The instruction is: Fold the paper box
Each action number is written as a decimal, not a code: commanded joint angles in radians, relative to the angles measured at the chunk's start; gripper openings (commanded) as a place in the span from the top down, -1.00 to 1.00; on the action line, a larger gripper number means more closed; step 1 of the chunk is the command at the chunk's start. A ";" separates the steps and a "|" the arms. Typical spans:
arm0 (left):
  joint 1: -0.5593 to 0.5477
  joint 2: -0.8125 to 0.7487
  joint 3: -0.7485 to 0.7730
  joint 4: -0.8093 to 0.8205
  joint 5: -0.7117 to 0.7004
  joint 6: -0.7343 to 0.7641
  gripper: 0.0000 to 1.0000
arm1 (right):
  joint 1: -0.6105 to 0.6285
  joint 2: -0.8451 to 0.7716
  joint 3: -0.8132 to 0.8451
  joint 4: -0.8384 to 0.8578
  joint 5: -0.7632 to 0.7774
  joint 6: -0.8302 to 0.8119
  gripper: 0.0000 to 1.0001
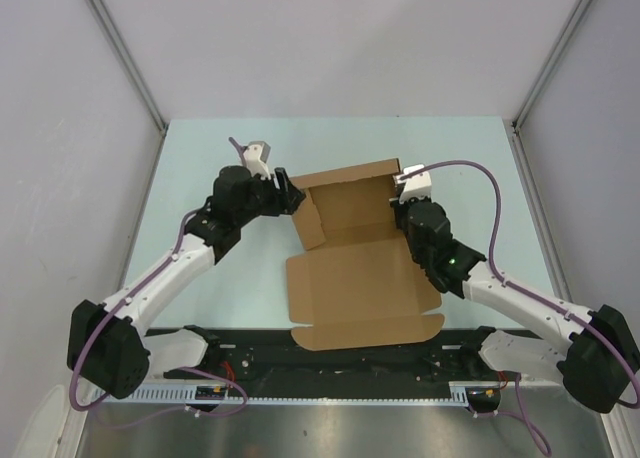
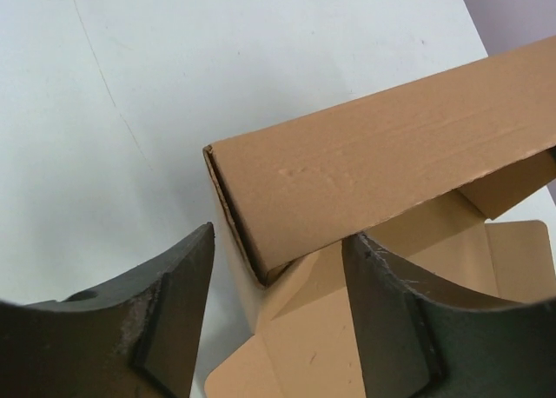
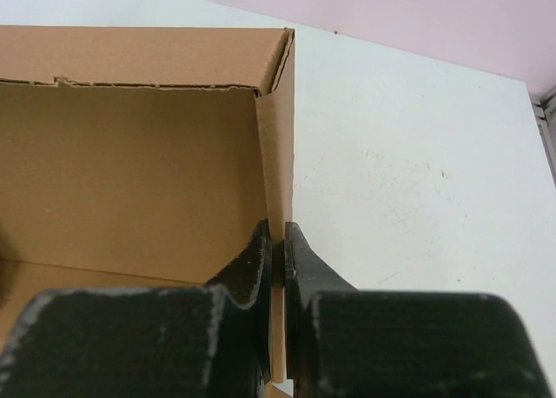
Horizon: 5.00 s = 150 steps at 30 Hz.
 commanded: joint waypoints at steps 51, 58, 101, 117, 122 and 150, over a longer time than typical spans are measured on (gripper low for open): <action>-0.536 0.452 -0.400 1.500 -1.150 0.748 0.84 | 0.184 -0.029 -0.215 0.210 0.280 0.217 1.00; -0.555 0.569 -0.375 1.768 -1.267 0.926 0.99 | 0.189 -0.018 -0.219 0.206 0.278 0.234 1.00; -0.589 0.582 -0.360 1.798 -1.402 0.906 0.99 | 0.014 0.181 -0.228 0.323 0.037 0.438 -0.20; -0.595 0.563 -0.371 1.798 -1.374 0.901 1.00 | -0.086 0.425 -0.239 0.690 -0.124 0.408 0.53; -0.605 0.564 -0.348 1.798 -1.362 0.921 0.99 | -0.089 0.450 -0.233 0.729 -0.115 0.379 0.52; -0.635 0.573 -0.352 1.798 -1.339 0.938 1.00 | -0.105 0.583 -0.112 0.815 -0.076 0.360 0.52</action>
